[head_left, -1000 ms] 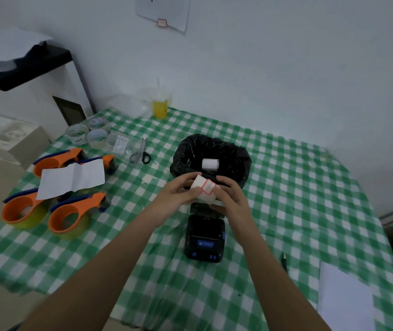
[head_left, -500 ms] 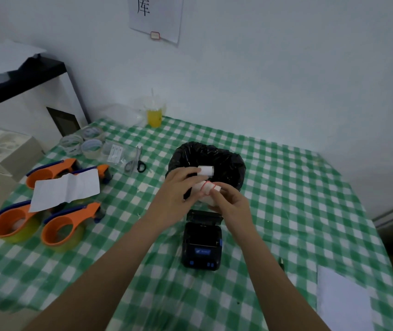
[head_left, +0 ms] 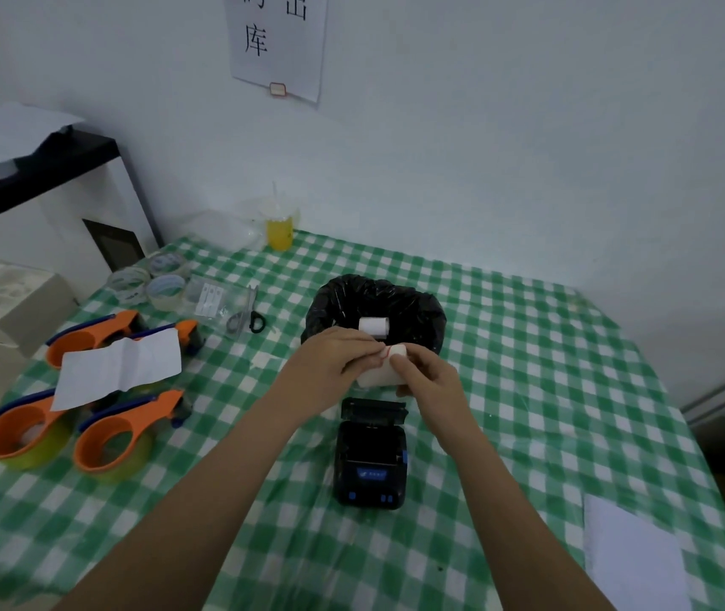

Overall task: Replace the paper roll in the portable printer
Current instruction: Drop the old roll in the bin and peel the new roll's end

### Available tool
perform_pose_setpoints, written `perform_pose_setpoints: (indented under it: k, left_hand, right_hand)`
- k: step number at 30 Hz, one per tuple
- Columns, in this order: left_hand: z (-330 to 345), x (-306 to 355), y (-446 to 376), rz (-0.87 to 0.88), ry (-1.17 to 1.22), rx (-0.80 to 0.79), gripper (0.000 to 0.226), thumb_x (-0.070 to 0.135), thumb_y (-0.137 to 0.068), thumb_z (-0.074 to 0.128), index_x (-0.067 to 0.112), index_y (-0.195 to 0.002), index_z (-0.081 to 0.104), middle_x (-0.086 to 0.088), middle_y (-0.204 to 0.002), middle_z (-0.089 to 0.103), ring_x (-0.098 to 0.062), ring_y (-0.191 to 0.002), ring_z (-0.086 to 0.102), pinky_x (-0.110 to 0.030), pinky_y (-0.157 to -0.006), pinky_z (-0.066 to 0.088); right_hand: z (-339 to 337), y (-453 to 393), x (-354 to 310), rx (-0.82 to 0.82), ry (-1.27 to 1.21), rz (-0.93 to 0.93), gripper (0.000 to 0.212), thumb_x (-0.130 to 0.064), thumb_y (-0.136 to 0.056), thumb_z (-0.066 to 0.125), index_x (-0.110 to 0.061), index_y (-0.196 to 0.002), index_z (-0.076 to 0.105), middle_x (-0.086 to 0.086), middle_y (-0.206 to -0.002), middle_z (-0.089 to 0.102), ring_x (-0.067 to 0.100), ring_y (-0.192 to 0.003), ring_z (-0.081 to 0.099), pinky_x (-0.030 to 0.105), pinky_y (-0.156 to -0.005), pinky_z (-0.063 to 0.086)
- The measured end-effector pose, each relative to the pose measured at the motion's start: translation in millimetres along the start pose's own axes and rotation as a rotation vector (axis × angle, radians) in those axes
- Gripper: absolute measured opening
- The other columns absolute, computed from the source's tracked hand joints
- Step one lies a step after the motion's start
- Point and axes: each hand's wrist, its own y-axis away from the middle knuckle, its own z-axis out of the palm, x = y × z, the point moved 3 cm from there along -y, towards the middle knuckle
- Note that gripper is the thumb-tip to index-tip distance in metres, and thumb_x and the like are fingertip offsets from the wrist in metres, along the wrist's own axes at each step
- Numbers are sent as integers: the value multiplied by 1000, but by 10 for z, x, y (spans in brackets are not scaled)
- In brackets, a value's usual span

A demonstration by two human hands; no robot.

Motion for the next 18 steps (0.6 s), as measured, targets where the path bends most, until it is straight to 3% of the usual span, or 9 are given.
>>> perform_pose_setpoints:
  k: [3, 7, 10, 14, 18]
  left_hand:
    - [-6, 9, -37, 48, -57, -19, 42, 41, -87, 44, 16, -108, 69, 0, -106, 73, -14, -101, 61, -28, -95, 47]
    - [-13, 32, -51, 107, -217, 12, 38, 38, -90, 41, 18, -104, 71, 1, -95, 70, -18, -93, 58, -25, -82, 48]
    - [-4, 35, -52, 93, -246, 42, 36, 37, -90, 43, 19, -102, 72, 0, -88, 67, -21, -86, 57, -23, -75, 44]
    - [3, 45, -68, 101, -253, 66, 36, 37, -89, 44, 19, -97, 73, 2, -86, 71, -19, -84, 60, -17, -76, 41]
    - [-11, 55, -77, 99, -235, 72, 33, 36, -86, 48, 18, -90, 75, 3, -83, 74, -17, -82, 63, -22, -77, 44]
  right_hand:
    - [-8, -28, -20, 32, 33, -18, 12, -20, -90, 56, -17, -89, 68, 25, -88, 59, 20, -77, 52, 34, -67, 47]
    - [-22, -60, -3, 52, 40, -32, 18, -24, -89, 57, -8, -90, 67, 13, -79, 54, 21, -71, 47, 35, -66, 41]
    - [-28, -70, 19, 62, 36, -25, 22, -28, -88, 58, -8, -91, 66, 12, -79, 53, 20, -72, 47, 35, -66, 41]
    - [-18, -80, 25, 52, 31, -23, 21, -31, -86, 57, -13, -89, 66, 20, -80, 53, 21, -74, 47, 37, -68, 42]
    - [-11, -96, 37, 64, 41, -16, 17, -34, -85, 58, -19, -85, 66, 30, -88, 56, 21, -76, 49, 38, -71, 44]
